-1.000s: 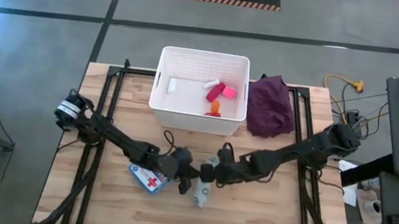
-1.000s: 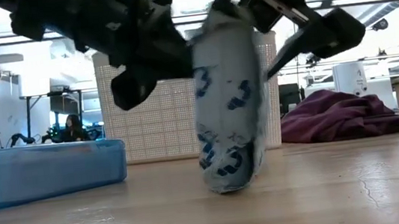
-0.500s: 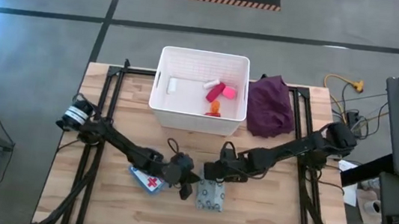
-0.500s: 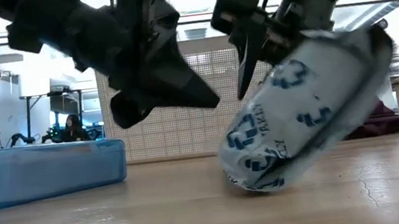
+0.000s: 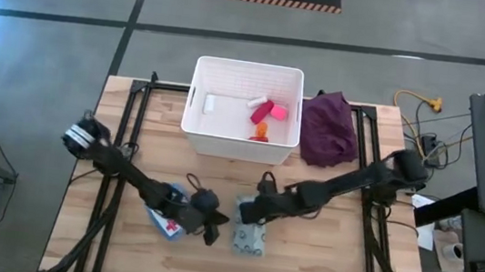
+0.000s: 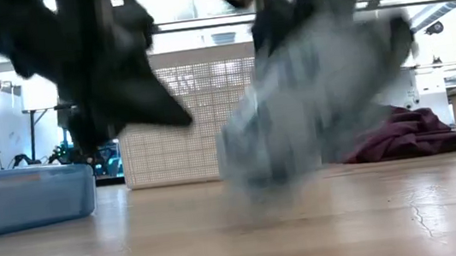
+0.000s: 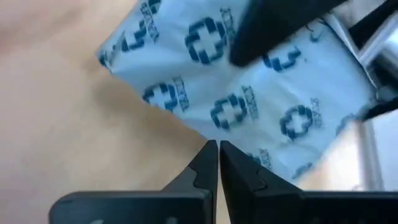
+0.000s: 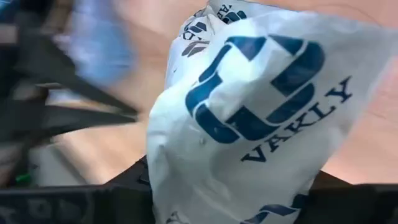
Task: Pick & place medical supplies in basket/bin
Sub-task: Put the medical supply bag into the white bin, then put the first aid kit into the white bin
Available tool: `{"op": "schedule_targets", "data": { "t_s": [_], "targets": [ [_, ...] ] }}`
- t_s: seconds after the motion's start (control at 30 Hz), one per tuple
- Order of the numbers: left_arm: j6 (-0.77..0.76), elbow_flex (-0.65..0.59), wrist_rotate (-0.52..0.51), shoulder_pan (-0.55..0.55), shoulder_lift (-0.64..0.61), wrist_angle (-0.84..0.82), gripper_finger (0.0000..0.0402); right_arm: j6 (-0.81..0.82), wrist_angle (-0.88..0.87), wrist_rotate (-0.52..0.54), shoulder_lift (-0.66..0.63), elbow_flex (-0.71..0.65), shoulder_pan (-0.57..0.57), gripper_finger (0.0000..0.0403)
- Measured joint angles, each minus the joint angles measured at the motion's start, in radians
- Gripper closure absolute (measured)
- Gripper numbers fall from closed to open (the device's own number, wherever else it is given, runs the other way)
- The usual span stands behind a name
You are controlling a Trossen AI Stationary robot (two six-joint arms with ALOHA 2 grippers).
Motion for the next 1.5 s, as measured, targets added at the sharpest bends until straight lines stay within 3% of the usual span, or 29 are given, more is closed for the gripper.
{"op": "schedule_targets", "data": {
  "t_s": [0.1, 0.17, 0.23, 0.33, 0.4, 0.47, 0.6, 0.77, 0.87, 0.97, 1.1, 1.2, 1.37, 1.5],
  "targets": [
    [0.016, 0.015, -0.118, -0.04, -0.101, -0.076, 0.0402, -0.039, -0.087, 0.04, -0.145, 0.052, 0.004, 0.0251],
    [0.072, 0.027, -0.204, -0.064, -0.172, -0.137, 0.0402, -0.076, -0.173, 0.128, -0.253, 0.104, 0.015, 0.0251],
    [0.116, 0.037, -0.283, -0.073, -0.234, -0.191, 0.0402, -0.166, -0.231, 0.296, -0.351, 0.16, 0.019, 0.0251],
    [0.137, 0.03, -0.348, -0.068, -0.315, -0.295, 0.0402, -0.401, -0.217, 0.646, -0.467, 0.258, -0.012, 0.0251],
    [0.138, 0.017, -0.379, -0.067, -0.359, -0.35, 0.0402, -0.54, -0.222, 0.759, -0.504, 0.309, -0.103, 0.0251],
    [0.136, 0.008, -0.382, -0.069, -0.394, -0.378, 0.0402, -0.609, -0.222, 0.646, -0.505, 0.341, -0.249, 0.0251],
    [0.135, 0.003, -0.36, -0.069, -0.453, -0.429, 0.0402, -0.639, -0.24, 0.228, -0.395, 0.349, -0.512, 0.0239],
    [-0.003, 0.025, -0.219, -0.069, -0.516, -0.561, 0.0394, -0.685, -0.18, 0.007, -0.26, 0.352, -0.649, 0.017],
    [-0.176, 0.052, -0.142, -0.078, -0.525, -0.754, 0.0368, -0.752, -0.175, 0.002, -0.223, 0.371, -0.673, 0.0119],
    [-0.32, 0.074, -0.035, -0.089, -0.524, -0.925, 0.0338, -0.88, -0.185, 0.104, -0.212, 0.428, -0.678, 0.0078],
    [-0.343, 0.096, 0.056, -0.138, -0.525, -0.954, 0.0322, -1.034, -0.307, 0.077, -0.21, 0.526, -0.691, 0.0047],
    [-0.401, 0.137, 0.041, -0.192, -0.525, -1.032, 0.0321, -1.136, -0.399, 0.044, -0.226, 0.562, -0.605, 0.0042],
    [-0.768, 0.122, 0.013, -0.215, -0.527, -1.441, 0.032, -1.022, -0.576, -0.072, -0.222, 0.519, -0.439, 0.0041],
    [-0.81, 0.036, 0.069, -0.214, -0.552, -1.432, 0.032, -0.891, -0.53, -0.07, -0.212, 0.425, -0.299, 0.005]
  ]
}}
